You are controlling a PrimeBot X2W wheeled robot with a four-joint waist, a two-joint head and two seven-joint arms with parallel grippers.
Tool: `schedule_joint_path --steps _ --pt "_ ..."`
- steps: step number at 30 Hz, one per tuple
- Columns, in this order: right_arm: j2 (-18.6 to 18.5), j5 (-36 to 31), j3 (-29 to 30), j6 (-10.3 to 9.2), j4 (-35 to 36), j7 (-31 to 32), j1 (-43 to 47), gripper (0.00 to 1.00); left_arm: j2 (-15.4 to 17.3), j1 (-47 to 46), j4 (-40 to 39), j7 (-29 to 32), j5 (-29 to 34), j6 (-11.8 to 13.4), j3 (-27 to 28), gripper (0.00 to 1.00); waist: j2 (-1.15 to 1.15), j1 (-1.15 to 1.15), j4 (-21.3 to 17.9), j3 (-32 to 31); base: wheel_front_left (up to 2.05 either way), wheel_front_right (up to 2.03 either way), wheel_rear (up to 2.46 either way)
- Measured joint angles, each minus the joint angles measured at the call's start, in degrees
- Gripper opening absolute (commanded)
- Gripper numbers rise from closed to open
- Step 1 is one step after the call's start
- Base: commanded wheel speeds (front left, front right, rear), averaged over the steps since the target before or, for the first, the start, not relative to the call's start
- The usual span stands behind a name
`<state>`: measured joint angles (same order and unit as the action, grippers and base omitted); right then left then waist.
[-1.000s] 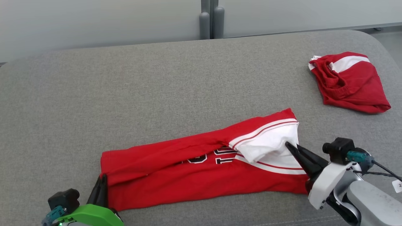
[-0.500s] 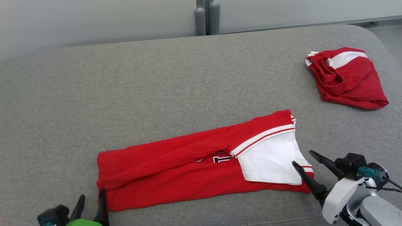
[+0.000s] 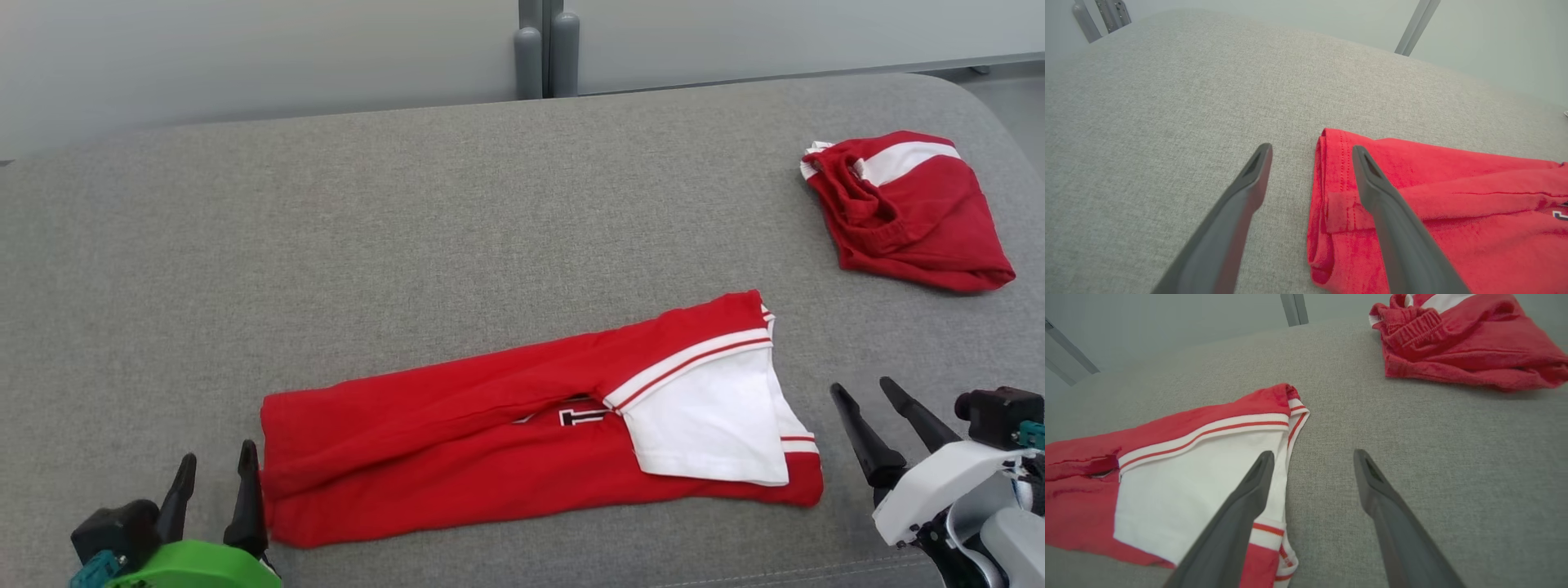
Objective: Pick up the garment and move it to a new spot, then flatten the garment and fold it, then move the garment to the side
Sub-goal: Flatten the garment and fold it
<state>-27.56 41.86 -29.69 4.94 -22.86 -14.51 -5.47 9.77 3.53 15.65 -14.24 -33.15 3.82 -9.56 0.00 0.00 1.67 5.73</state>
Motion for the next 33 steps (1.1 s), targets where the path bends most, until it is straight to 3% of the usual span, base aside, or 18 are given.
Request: schedule_joint_path --steps 14,32,33 --pt "1.38 7.61 0.55 0.6 -5.22 11.51 -5.3 1.0 -3.38 -1.87 -7.42 -0.02 3.3 0.43 -3.39 1.0 0.0 0.0 3.44 -1.04 0.0 0.0 0.0" --pt "2.34 11.17 -1.79 1.1 -11.5 24.58 -10.45 1.0 -3.66 -1.74 -10.46 -0.16 4.19 1.02 -2.57 1.0 0.0 0.0 7.78 0.46 0.0 0.0 0.0" --pt "2.45 11.35 -2.0 1.12 -11.5 25.03 -10.73 0.85 -3.67 -1.73 -10.53 -0.16 4.19 1.09 -2.44 1.0 0.0 0.0 7.79 0.5 0.0 0.0 0.0"
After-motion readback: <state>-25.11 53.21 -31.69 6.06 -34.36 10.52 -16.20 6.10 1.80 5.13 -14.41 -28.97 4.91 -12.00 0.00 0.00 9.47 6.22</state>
